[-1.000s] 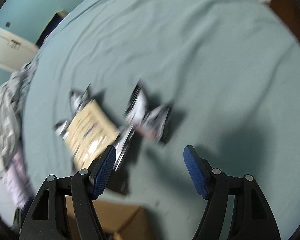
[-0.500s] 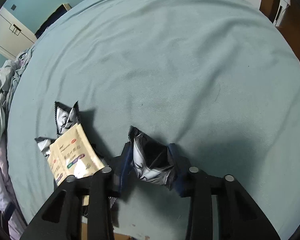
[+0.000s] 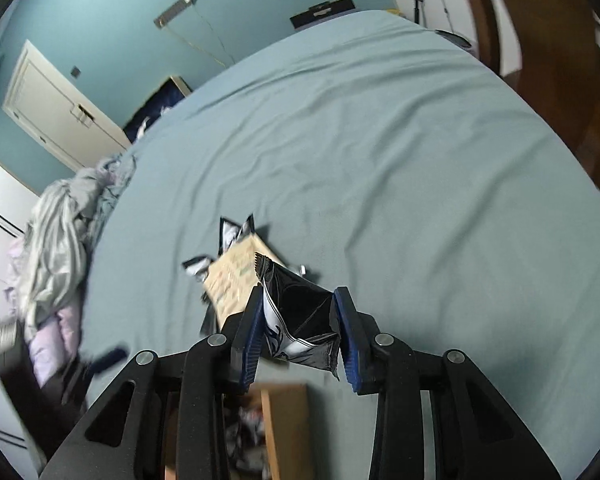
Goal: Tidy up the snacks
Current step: 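Grasp a black packet with the right gripper while the left gripper grasps a beige sachet, then lower both held packets into the cardboard box and open both grippers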
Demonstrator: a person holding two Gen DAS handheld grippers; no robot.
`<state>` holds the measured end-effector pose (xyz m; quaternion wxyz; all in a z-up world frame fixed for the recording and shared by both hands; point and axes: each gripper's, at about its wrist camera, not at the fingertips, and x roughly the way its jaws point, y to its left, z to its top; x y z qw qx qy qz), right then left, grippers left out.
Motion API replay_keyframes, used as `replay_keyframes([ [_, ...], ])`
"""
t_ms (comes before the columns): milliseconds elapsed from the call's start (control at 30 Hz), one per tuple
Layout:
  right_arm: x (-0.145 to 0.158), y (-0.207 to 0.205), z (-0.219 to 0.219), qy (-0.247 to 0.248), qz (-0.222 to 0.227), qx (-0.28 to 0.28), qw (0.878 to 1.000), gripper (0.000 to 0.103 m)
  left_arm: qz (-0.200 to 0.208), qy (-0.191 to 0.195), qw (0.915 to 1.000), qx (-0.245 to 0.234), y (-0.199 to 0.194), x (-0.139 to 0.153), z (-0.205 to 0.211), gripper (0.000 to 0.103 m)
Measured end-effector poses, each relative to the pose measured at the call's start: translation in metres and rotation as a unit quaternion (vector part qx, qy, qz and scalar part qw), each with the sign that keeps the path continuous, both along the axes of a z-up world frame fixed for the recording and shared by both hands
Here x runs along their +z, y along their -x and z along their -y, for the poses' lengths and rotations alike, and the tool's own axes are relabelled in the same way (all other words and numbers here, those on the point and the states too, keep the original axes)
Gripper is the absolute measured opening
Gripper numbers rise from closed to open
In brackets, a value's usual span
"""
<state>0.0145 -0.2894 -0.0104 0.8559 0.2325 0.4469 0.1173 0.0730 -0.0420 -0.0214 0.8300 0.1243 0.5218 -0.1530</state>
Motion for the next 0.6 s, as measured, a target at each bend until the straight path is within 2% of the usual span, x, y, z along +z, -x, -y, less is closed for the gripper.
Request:
replay_keyframes([
  [133, -0.016, 0.043, 0.021, -0.037, -0.024, -0.003, 0.999, 0.032, 0.013, -0.04, 0.9989, -0.023, -0.029, -0.006, 0.028, 0.099],
  [200, -0.014, 0.056, 0.033, -0.068, -0.017, -0.008, 0.998, 0.032, -0.008, -0.045, 0.9989, -0.013, -0.053, -0.019, 0.032, 0.099],
  [267, -0.01, 0.058, 0.042, -0.078, -0.004, -0.008, 0.997, 0.032, -0.032, -0.048, 0.9983, 0.005, -0.074, -0.034, 0.033, 0.099],
  [333, -0.016, 0.05, 0.044, -0.074, -0.018, -0.004, 0.997, 0.032, -0.059, -0.042, 0.9973, 0.014, -0.09, -0.049, 0.035, 0.099],
  [433, -0.035, 0.024, 0.031, -0.061, -0.062, 0.005, 0.996, 0.032, -0.096, -0.015, 0.9951, 0.022, -0.109, -0.066, 0.038, 0.099],
  [500, -0.037, 0.011, 0.027, -0.059, -0.075, 0.01, 0.995, 0.032, -0.119, 0.008, 0.9921, 0.036, -0.119, -0.076, 0.036, 0.099],
  [600, -0.04, 0.006, 0.027, -0.056, -0.082, 0.016, 0.995, 0.032, -0.125, 0.02, 0.99, 0.061, -0.128, -0.084, 0.03, 0.095],
])
